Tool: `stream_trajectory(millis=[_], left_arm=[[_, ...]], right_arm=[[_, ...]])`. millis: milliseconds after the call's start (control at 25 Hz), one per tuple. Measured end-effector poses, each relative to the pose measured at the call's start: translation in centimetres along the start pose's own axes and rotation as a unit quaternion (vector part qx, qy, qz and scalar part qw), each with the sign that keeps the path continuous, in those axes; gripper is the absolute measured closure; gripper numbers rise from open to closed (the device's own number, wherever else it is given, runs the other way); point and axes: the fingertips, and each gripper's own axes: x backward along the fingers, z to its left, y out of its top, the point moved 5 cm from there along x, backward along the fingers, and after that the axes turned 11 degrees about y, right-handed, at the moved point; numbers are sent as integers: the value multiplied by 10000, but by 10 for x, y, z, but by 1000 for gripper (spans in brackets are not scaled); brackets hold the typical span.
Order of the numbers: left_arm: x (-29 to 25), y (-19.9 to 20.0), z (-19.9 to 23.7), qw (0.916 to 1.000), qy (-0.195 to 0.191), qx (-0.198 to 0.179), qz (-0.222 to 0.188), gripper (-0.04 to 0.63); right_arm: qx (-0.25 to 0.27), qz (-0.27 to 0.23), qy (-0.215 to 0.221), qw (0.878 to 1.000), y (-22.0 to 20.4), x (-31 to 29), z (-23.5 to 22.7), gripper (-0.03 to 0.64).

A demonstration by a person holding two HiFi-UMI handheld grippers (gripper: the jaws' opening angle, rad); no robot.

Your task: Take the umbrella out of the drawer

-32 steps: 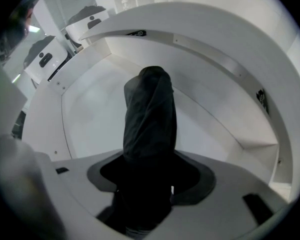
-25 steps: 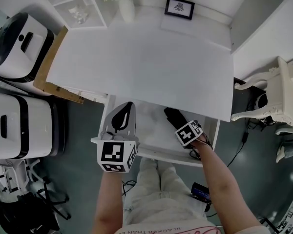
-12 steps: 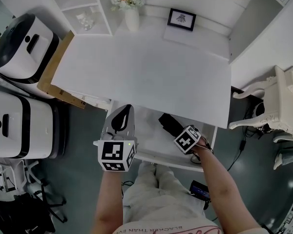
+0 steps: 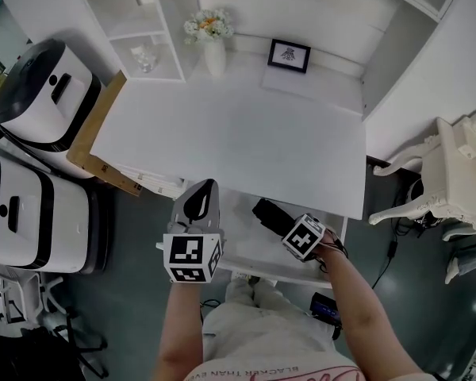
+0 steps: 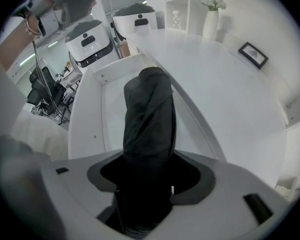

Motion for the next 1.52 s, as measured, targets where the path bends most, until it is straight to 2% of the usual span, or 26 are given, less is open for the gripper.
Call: stream_trajectory(millis=[280,480,880,1280,1520], left_arm=[[4,22,-2,9995,-73,-42,-289,588],[8,37,-3,9986,-126,-27,-511,588],[12,68,-9,9953,-296,-100,-917,588],[13,95,-18,9910,-422,-169,-1262,588],[15,110,-17,9886,-400,-210,-1434,588]], right_arm=[[66,-159,-5,9999,10,22,7,351],[-325,-443,-37,9985,13,42,9,351],[-341,-1087,-445,9925,34,94,8,351],[-489,-1919,-890,9761,45,147,10,351],[-387,-2501,-1312,9585,58,187,14,351]])
